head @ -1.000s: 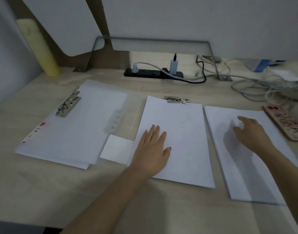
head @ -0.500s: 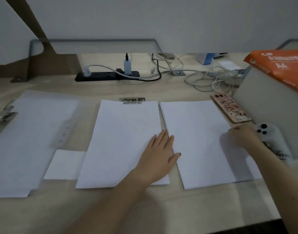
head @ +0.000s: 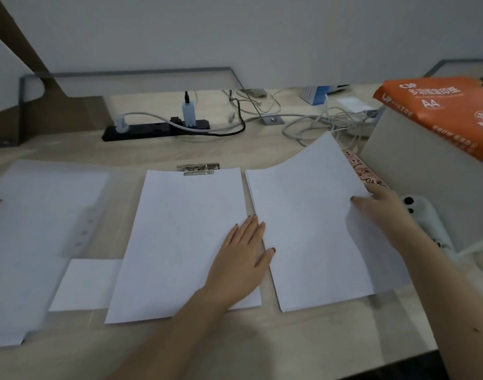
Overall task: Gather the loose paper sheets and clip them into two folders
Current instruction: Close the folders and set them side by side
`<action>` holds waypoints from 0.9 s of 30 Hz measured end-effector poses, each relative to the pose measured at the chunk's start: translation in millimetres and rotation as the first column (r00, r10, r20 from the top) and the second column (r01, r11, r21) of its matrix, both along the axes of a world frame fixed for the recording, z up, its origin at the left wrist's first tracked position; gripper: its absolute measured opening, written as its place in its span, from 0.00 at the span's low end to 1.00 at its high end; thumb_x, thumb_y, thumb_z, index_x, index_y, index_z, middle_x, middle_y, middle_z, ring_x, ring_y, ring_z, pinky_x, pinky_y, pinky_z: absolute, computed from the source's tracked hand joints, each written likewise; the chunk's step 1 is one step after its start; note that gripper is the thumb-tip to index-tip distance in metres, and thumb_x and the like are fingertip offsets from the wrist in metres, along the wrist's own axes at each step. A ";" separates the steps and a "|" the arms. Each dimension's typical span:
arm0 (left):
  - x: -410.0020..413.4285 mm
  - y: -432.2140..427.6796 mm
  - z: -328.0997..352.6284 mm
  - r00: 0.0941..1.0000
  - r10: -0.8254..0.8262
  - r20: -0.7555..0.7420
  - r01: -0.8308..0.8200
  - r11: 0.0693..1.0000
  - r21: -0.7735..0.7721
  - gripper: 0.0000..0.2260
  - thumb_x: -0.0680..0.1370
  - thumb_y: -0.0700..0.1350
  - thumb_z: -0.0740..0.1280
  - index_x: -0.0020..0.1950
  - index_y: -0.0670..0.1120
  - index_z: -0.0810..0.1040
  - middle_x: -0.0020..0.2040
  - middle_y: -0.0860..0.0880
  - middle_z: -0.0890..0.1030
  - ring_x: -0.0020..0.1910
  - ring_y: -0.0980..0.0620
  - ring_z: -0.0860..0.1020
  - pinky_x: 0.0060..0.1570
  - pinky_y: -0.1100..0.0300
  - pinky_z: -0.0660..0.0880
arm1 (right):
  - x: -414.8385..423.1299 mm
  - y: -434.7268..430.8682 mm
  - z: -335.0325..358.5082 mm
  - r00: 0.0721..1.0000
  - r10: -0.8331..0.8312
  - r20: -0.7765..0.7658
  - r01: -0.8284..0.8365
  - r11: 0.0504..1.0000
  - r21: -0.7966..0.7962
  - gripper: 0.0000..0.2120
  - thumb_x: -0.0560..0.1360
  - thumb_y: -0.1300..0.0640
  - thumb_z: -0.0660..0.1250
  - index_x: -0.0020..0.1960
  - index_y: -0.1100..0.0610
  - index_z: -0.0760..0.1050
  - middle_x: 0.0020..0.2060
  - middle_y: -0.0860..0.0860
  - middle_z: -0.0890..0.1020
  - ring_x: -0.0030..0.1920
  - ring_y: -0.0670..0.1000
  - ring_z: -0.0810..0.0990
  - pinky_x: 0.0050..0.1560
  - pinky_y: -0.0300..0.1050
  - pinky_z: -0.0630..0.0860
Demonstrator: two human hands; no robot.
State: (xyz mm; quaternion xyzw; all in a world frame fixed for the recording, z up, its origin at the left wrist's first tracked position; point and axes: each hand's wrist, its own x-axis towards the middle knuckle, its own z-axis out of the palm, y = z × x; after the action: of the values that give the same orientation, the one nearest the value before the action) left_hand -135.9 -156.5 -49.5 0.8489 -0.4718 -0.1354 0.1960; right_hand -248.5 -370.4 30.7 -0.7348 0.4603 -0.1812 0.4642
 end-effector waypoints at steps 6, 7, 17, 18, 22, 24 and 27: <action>11.0 -20.6 47.9 0.558 0.026 -0.830 -0.456 0.845 -0.280 0.17 0.80 0.47 0.61 0.68 0.52 0.63 0.57 0.63 0.73 0.59 0.61 0.73 0.54 0.70 0.70 | -6.5 19.4 48.5 0.963 0.042 0.265 -0.022 0.997 -0.077 0.10 0.76 0.65 0.62 0.53 0.54 0.76 0.35 0.49 0.78 0.24 0.39 0.76 0.25 0.32 0.72; 17.0 -23.8 55.3 0.495 0.021 -0.869 -0.511 0.816 -0.271 0.18 0.79 0.49 0.62 0.68 0.50 0.64 0.59 0.59 0.75 0.59 0.58 0.75 0.56 0.65 0.72 | -6.2 25.5 57.6 0.956 0.059 0.289 -0.040 0.997 -0.073 0.09 0.76 0.64 0.62 0.52 0.53 0.76 0.36 0.49 0.79 0.23 0.38 0.76 0.25 0.32 0.73; 43.2 15.6 113.8 0.533 -0.100 -0.840 -0.707 0.494 -0.507 0.11 0.79 0.43 0.62 0.62 0.51 0.72 0.58 0.53 0.80 0.56 0.55 0.79 0.54 0.60 0.77 | 23.0 58.8 117.4 0.925 0.296 0.239 -0.221 0.929 -0.297 0.16 0.77 0.62 0.60 0.56 0.43 0.74 0.43 0.41 0.81 0.35 0.36 0.80 0.39 0.40 0.78; 48.2 22.7 118.8 0.544 -0.110 -0.832 -0.714 0.461 -0.527 0.12 0.79 0.43 0.62 0.62 0.50 0.72 0.58 0.53 0.80 0.56 0.55 0.79 0.55 0.60 0.77 | 30.3 61.4 118.6 0.910 0.330 0.250 -0.251 0.920 -0.301 0.19 0.77 0.63 0.59 0.60 0.42 0.73 0.46 0.41 0.81 0.38 0.35 0.81 0.43 0.37 0.79; 70.9 54.8 124.3 0.599 -0.019 -0.801 -0.731 0.396 -0.556 0.18 0.79 0.42 0.62 0.68 0.48 0.67 0.60 0.51 0.78 0.57 0.53 0.78 0.56 0.56 0.76 | 63.6 83.6 101.0 0.878 0.364 0.311 -0.335 0.931 -0.144 0.22 0.78 0.64 0.58 0.66 0.43 0.68 0.55 0.44 0.79 0.49 0.42 0.81 0.53 0.35 0.76; 80.6 73.0 119.5 0.603 0.025 -0.797 -0.741 0.388 -0.548 0.21 0.79 0.41 0.62 0.71 0.50 0.63 0.62 0.50 0.76 0.58 0.51 0.77 0.57 0.54 0.76 | 80.9 97.9 84.5 0.886 0.347 0.308 -0.336 0.938 -0.089 0.22 0.78 0.61 0.59 0.70 0.46 0.66 0.62 0.44 0.74 0.57 0.46 0.76 0.62 0.41 0.71; 94.2 107.5 108.5 0.606 0.085 -0.791 -0.756 0.370 -0.540 0.22 0.79 0.40 0.61 0.72 0.54 0.62 0.62 0.52 0.75 0.57 0.53 0.77 0.52 0.59 0.77 | 110.2 126.0 61.6 0.880 0.347 0.325 -0.371 0.928 0.016 0.22 0.79 0.60 0.59 0.71 0.48 0.65 0.60 0.41 0.75 0.46 0.40 0.76 0.52 0.34 0.70</action>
State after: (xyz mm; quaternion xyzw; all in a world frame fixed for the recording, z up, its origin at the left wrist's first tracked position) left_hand -41.7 -49.0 59.0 0.6286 -0.1161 -0.1101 0.7611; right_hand -138.3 -244.5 92.3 -0.7500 0.2423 -0.1896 0.5855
